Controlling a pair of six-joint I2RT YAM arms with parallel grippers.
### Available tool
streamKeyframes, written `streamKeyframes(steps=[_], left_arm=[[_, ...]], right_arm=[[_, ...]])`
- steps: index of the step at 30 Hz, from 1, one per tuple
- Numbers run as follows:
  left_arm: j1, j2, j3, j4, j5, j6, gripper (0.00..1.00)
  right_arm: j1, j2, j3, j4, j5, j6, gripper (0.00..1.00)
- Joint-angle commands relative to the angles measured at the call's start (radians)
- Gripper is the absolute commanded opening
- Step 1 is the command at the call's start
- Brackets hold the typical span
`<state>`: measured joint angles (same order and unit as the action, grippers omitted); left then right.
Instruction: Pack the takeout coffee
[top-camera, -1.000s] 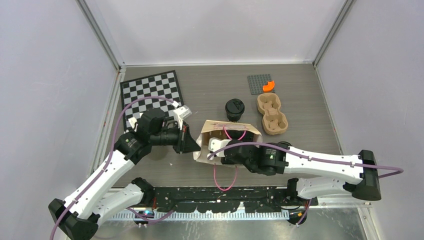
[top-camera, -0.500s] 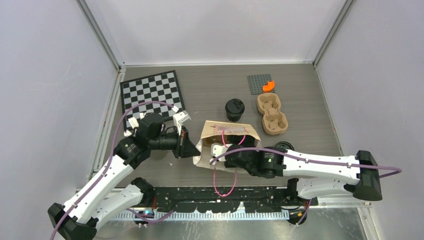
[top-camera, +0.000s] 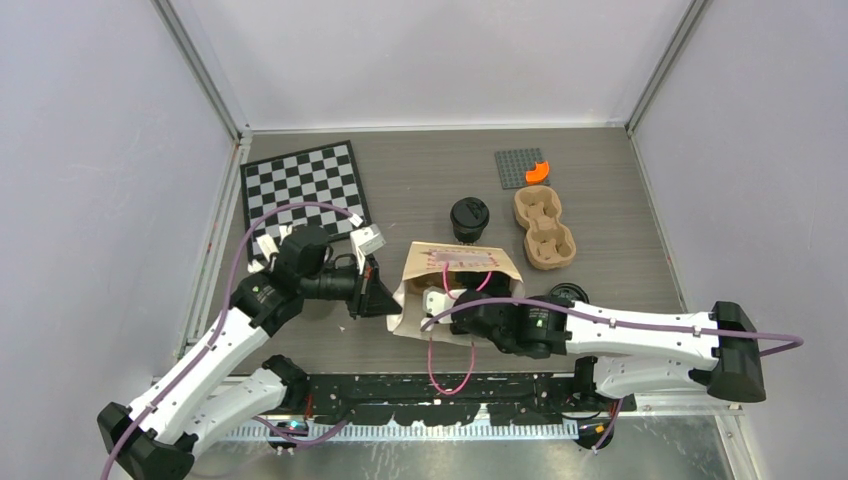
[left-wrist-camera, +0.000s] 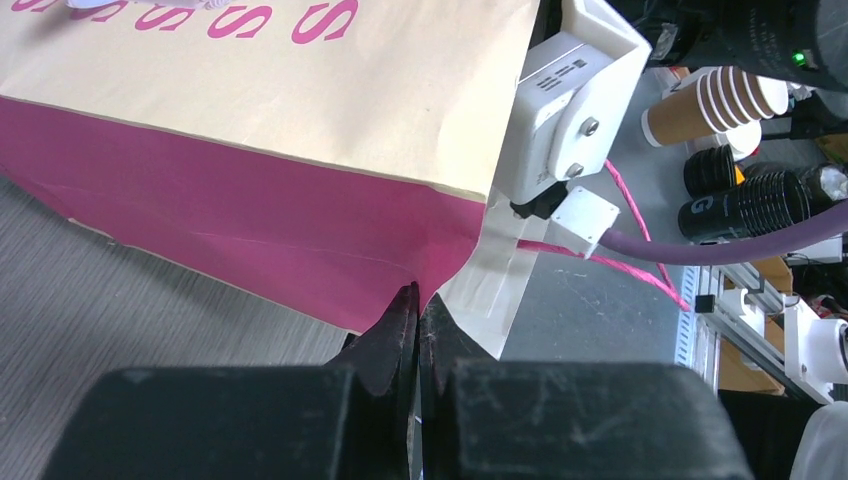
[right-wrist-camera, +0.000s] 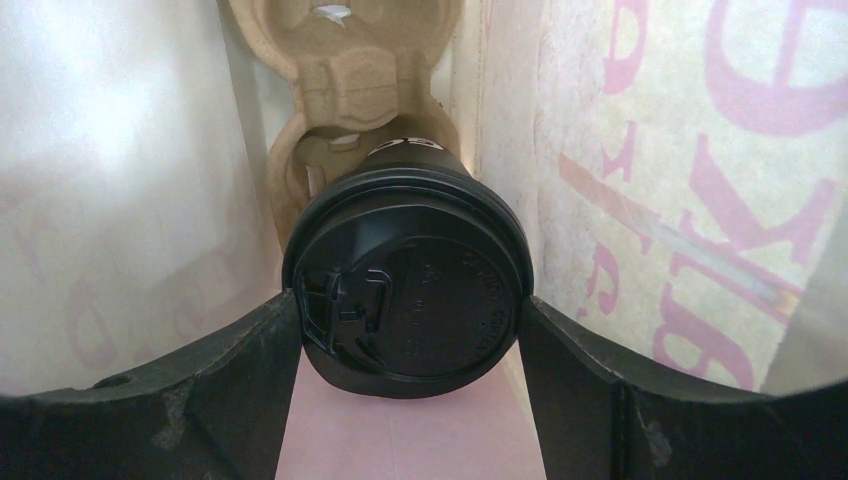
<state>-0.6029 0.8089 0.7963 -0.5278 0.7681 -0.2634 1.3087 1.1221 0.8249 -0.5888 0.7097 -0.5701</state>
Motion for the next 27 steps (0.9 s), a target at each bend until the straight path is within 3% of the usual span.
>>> streamKeyframes(steps=[1, 10, 27], left_arm=[[-0.005, 0.01, 0.028, 0.024, 0.039, 0.034, 0.02], [-0.005, 0.019, 0.038, 0.024, 0.036, 0.036, 0.02], [-0.006, 0.009, 0.038, 0.002, 0.036, 0.032, 0.02]], right_arm=[[-0.003, -0.034, 0.093, -0.013, 0.017, -0.02, 0.77], [0.033, 0.004, 0.235, -0.124, -0.122, 0.091, 0.77], [0.047, 0.07, 0.211, -0.101, -0.241, 0.038, 0.77]])
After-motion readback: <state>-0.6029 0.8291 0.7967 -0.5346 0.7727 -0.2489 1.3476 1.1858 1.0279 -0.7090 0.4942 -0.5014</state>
